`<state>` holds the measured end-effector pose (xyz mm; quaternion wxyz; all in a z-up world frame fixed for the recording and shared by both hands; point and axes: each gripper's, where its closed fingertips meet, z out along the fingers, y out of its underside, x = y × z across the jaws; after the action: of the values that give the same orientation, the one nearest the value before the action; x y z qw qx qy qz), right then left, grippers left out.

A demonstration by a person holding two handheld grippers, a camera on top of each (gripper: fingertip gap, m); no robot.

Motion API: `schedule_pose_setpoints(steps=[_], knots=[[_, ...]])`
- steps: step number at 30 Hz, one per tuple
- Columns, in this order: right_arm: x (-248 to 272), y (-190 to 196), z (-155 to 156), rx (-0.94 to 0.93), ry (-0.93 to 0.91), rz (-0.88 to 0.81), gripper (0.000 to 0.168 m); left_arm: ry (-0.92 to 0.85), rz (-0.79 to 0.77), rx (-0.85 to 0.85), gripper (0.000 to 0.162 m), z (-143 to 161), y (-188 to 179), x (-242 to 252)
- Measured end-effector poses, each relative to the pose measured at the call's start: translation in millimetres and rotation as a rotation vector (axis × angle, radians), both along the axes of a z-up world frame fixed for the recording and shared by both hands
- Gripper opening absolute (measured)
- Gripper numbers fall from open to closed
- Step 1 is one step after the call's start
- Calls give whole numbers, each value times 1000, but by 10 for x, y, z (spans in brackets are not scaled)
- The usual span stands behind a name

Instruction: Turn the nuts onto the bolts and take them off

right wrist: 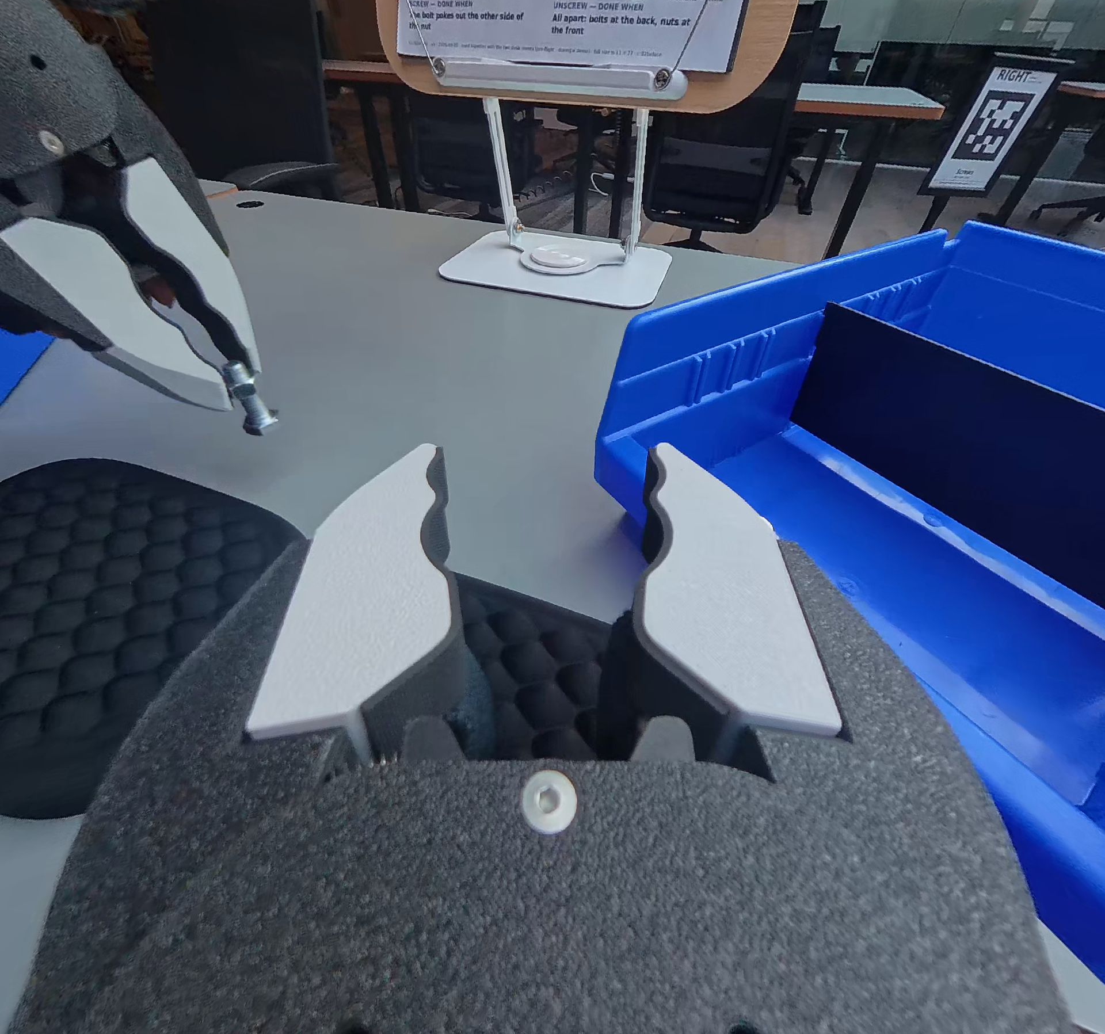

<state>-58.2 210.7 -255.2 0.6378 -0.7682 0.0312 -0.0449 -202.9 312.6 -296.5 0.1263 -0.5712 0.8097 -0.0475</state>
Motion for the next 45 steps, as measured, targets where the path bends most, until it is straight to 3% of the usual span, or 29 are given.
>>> schedule_pose_setpoints(steps=[13,18,20,29,33,36,39,45], knots=[[-8,13,-19,-13,-12,0,63,42,-14,-1,18,-306,-54,75],[-4,10,-13,-8,-10,-2,63,-52,47,-46,46,-262,-46,66],[-3,11,-15,-9,-7,-2,63,-124,103,-72,50,-263,-5,35],[-16,24,-32,-23,-16,3,63,-438,198,-222,39,-398,-7,118],[-12,20,-27,-18,-10,2,63,-452,194,-266,35,-490,-55,144],[-15,26,-36,-25,-8,5,63,-510,178,-293,21,-477,-83,198],[-40,33,-38,-33,-11,21,62,-529,181,-308,20,-473,-87,205],[-454,125,-23,-120,69,293,51,-566,144,-249,20,-261,-239,256]])
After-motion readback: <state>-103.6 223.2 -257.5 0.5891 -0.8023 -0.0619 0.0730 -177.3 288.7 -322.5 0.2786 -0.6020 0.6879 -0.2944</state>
